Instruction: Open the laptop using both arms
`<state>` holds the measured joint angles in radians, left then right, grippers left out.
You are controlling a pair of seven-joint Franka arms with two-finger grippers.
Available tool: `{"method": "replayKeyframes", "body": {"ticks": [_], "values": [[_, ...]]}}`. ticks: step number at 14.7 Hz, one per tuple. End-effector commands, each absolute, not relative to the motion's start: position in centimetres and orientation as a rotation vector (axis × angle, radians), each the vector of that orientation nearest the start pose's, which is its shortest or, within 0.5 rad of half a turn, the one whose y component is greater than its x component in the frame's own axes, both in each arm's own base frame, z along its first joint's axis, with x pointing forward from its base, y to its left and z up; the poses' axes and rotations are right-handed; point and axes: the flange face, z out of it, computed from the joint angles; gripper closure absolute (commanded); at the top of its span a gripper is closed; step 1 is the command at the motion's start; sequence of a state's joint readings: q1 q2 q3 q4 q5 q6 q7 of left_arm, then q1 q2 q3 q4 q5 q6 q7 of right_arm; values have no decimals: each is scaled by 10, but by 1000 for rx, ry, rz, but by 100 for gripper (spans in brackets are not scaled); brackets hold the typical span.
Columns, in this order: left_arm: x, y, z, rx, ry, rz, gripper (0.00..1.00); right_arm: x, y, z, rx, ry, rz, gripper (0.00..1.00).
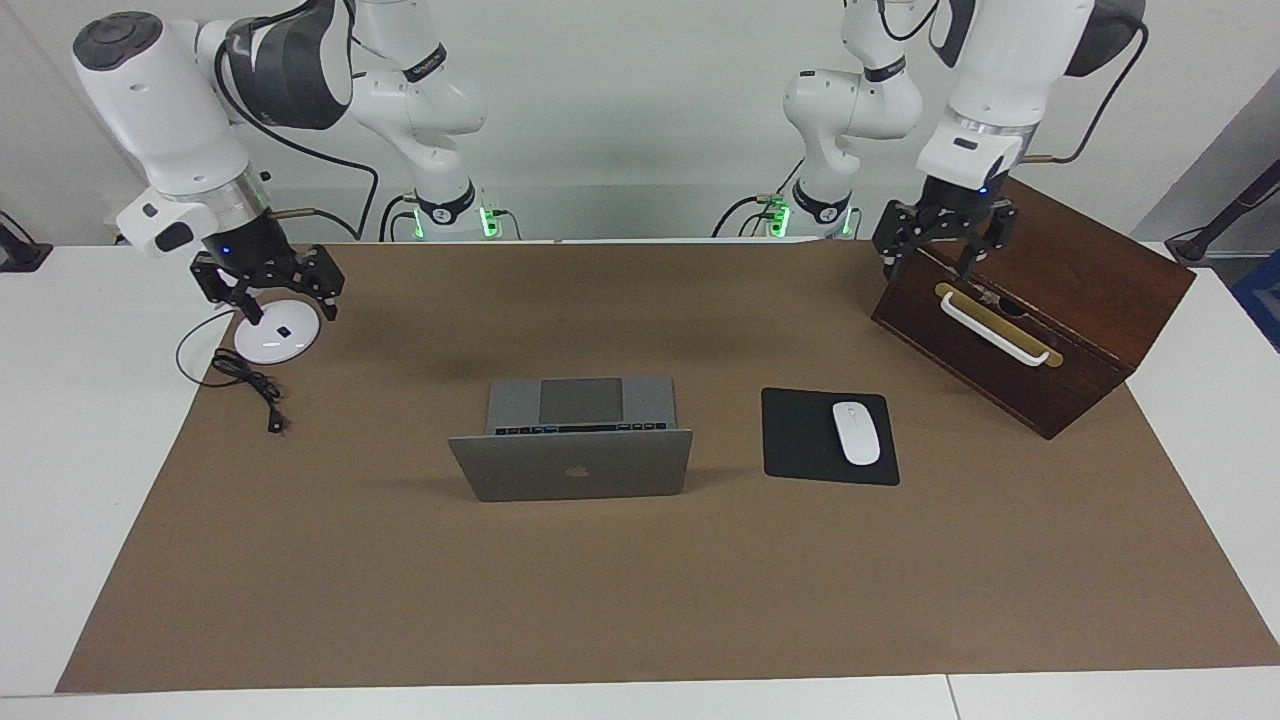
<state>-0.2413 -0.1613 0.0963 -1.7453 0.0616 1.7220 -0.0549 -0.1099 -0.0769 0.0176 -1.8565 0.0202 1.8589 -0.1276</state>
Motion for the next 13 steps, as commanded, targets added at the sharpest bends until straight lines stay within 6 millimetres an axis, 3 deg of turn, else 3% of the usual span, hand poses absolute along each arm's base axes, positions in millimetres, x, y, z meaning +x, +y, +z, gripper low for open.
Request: {"method": "replayKeyframes", "body": {"ticks": [1, 5, 6, 8, 13], "values": [[514, -28, 664, -3067, 143, -219, 0, 544, -44, 558, -3133, -27, -165, 0], [503, 10, 674, -3070, 60, -146, 0, 543, -48, 557, -3134, -60, -160, 0], [496, 13, 687, -3068, 103, -148, 0, 543, -48, 557, -3134, -70, -156, 0], [494, 11, 696, -3074, 120, -142, 0, 543, -47, 557, -3134, -72, -155, 0], [490, 7, 692, -3076, 127, -110, 0, 546, -44, 554, -3133, -72, -155, 0]]}}
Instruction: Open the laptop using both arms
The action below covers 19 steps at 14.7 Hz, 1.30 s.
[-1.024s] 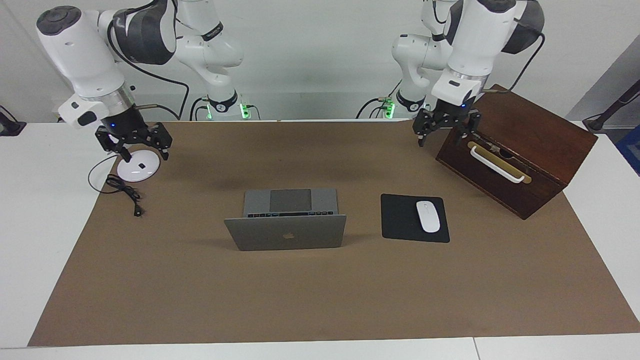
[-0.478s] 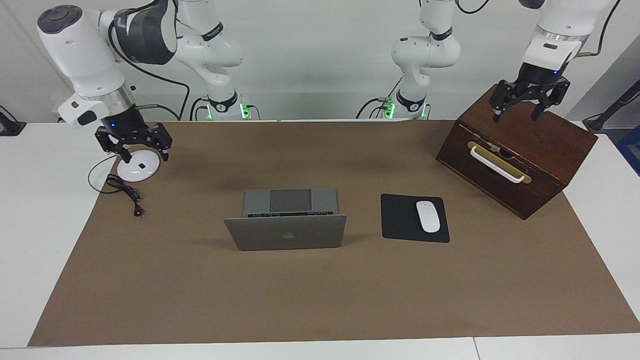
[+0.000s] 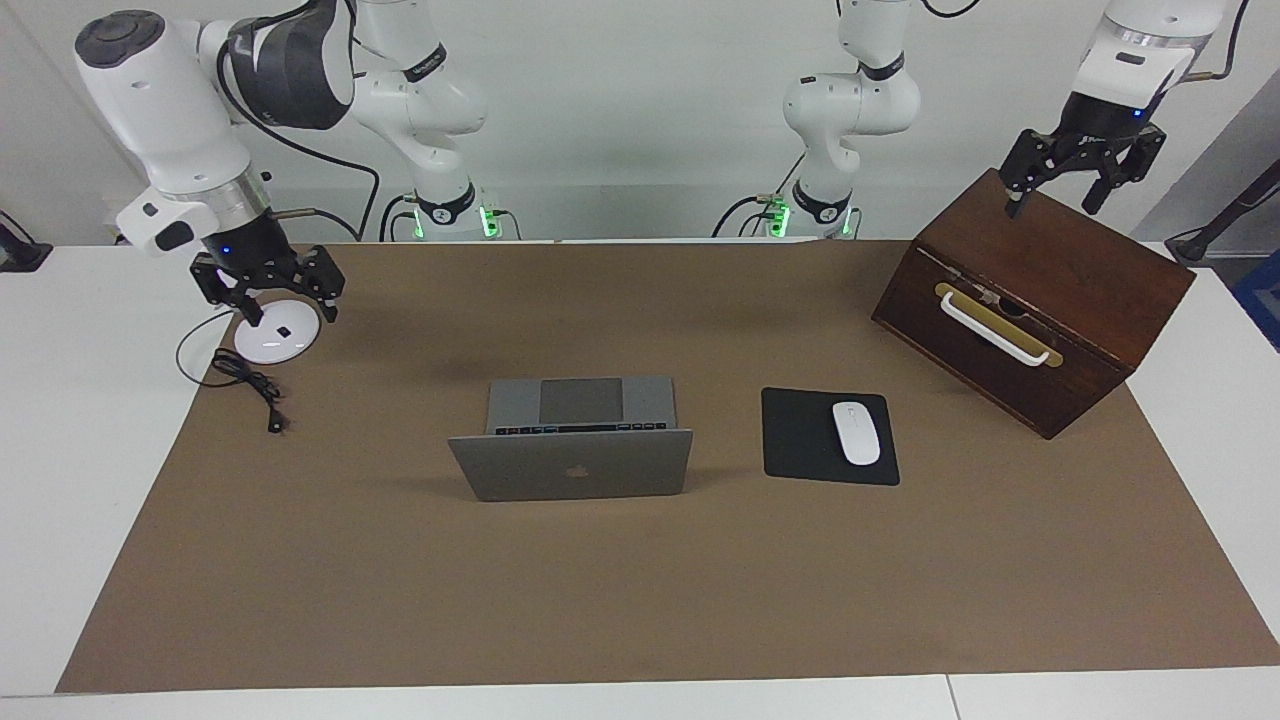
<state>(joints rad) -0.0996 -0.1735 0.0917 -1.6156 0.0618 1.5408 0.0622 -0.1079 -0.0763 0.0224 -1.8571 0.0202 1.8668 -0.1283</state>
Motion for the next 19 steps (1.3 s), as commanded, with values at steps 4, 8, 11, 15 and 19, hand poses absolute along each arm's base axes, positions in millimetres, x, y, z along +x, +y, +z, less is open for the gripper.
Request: {"method": "replayKeyframes", "body": {"ticks": [4, 8, 11, 15, 19], "values": [[492, -1, 672, -3092, 149, -40, 0, 546, -44, 554, -3133, -72, -155, 0], [503, 4, 650, -3122, 130, -56, 0, 546, -44, 554, -3133, -75, -155, 0], [506, 12, 634, -3123, 103, -48, 0, 545, -44, 555, -3135, -80, -139, 0], [508, 5, 625, -3126, 68, -35, 0, 546, -46, 559, -3142, -81, -138, 0], [517, 9, 646, -3171, 36, -6, 0, 546, -46, 560, -3143, -82, -133, 0]]}}
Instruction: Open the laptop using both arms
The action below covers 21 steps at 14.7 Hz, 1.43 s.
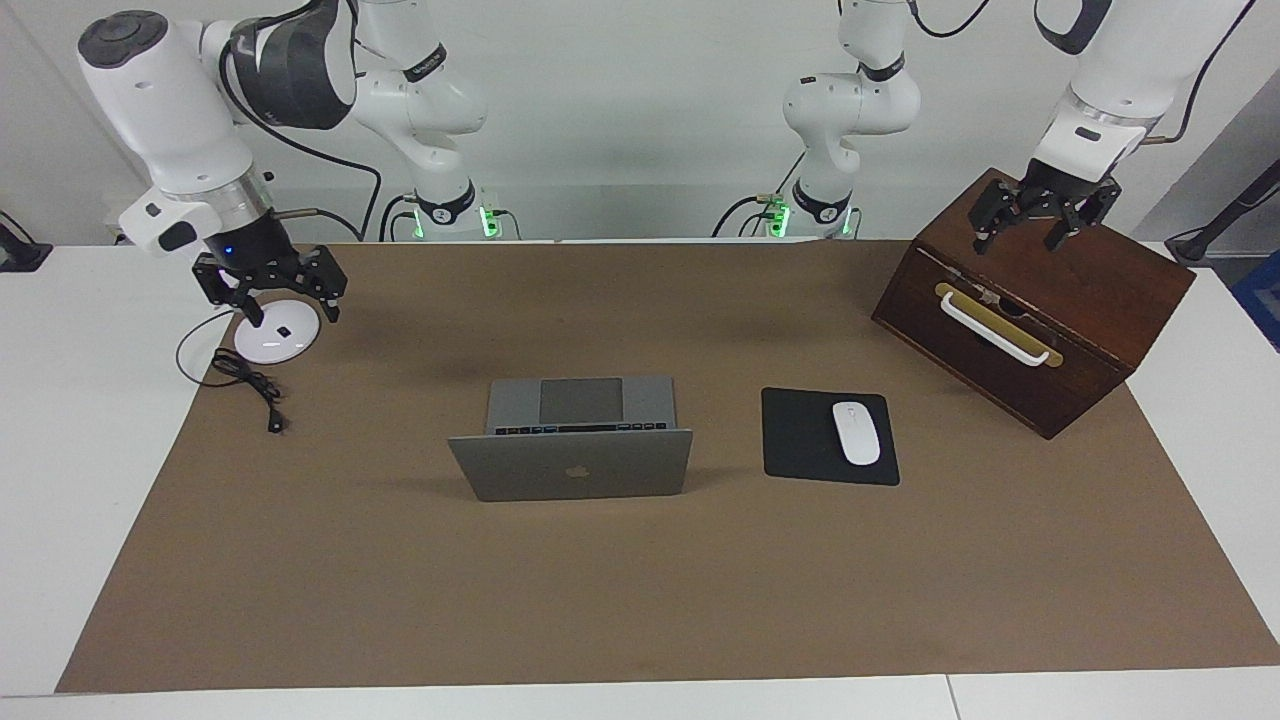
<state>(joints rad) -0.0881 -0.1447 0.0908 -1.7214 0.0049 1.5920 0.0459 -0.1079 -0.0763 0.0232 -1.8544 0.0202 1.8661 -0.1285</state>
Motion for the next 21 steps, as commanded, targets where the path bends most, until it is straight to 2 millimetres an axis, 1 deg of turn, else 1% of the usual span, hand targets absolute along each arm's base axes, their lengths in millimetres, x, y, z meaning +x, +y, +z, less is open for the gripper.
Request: {"method": "replayKeyframes", "body": {"ticks": [1, 3, 5, 6, 9, 13, 16, 21], "values": [[522, 9, 654, -3166, 36, -5, 0, 546, -47, 560, -3143, -80, -133, 0], [525, 8, 660, -3161, 38, -10, 0, 547, -47, 563, -3144, -80, -140, 0], [527, 8, 655, -3161, 40, -20, 0, 550, -47, 563, -3145, -80, -135, 0], [527, 8, 648, -3160, 40, -10, 0, 551, -48, 565, -3145, -80, -137, 0], [522, 8, 640, -3160, 40, 14, 0, 551, -48, 567, -3145, -80, -142, 0], [518, 7, 638, -3164, 43, 46, 0, 551, -48, 567, -3145, -80, -142, 0], [511, 6, 629, -3165, 46, 90, 0, 551, -48, 567, -3145, -80, -142, 0], [512, 8, 630, -3164, 41, 77, 0, 551, -48, 567, -3145, -83, -142, 0]]}}
